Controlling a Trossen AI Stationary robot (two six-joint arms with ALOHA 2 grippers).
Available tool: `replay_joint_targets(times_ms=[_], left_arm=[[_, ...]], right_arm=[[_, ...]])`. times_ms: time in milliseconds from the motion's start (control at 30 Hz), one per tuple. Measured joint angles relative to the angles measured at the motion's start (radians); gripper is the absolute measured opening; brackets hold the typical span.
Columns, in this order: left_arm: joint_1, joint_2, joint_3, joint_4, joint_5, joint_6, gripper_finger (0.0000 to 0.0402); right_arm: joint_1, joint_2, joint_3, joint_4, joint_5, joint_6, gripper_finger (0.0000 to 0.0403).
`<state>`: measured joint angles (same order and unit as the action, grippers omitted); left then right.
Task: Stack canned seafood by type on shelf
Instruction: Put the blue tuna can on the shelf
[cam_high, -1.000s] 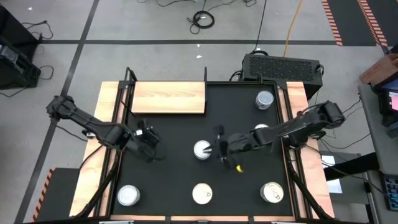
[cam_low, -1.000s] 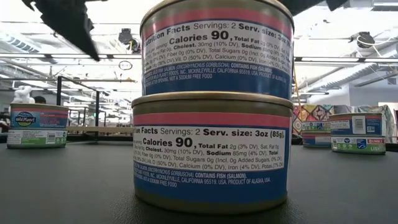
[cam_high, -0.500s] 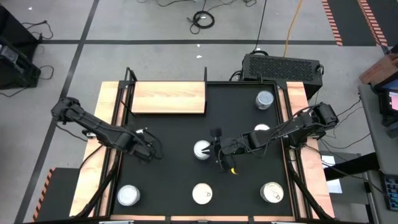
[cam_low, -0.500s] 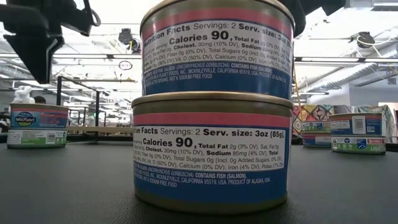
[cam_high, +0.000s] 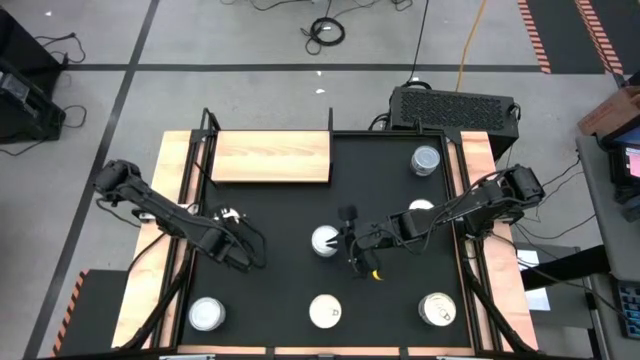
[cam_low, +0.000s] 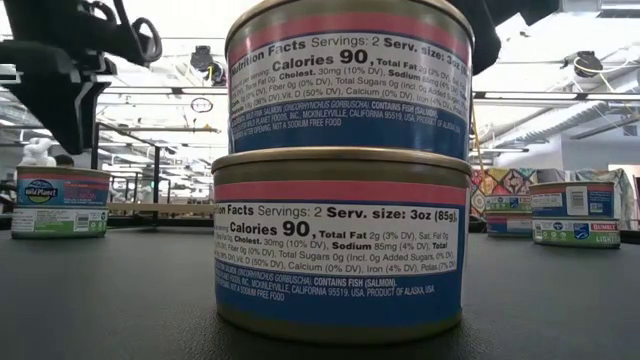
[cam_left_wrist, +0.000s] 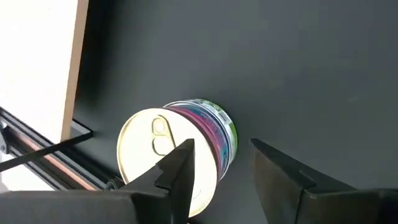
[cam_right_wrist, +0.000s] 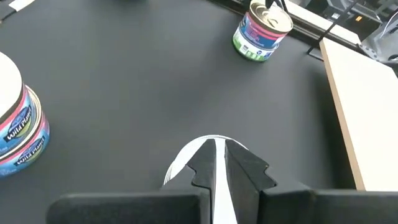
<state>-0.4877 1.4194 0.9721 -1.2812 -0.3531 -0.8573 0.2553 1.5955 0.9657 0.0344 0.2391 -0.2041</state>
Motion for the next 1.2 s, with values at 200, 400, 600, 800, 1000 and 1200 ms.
replay_joint_targets(times_ms=[200,400,600,800,1000,1200], left_arm=[[-0.005,0.034,-0.065,0.006,0.027,-0.002,0.0152],[-0.005,0.037,-0.107,0.050,0.021,-0.001,0.0152],[-0.005,0.037,-0.111,0.042,0.014,-0.001,0.0139],[-0.005,0.036,-0.110,0.036,0.011,-0.001,0.0039],[-0.005,0.037,-0.102,0.020,0.004,0.000,0.0008],[-0.005,0.032,-0.031,-0.025,-0.002,0.031,0.0001]], right_arm=[[-0.012,0.000,0.000,-0.017,0.000,0.003,0.0027],[-0.024,0.000,0.000,-0.034,0.000,0.008,0.0027],[-0.026,0.000,0.000,-0.037,0.000,0.017,0.0027],[-0.026,0.000,0.000,-0.037,0.000,0.017,0.0027],[-0.026,0.000,0.000,-0.037,-0.001,0.017,0.0027],[-0.026,0.000,0.000,-0.037,-0.001,0.017,0.0027]])
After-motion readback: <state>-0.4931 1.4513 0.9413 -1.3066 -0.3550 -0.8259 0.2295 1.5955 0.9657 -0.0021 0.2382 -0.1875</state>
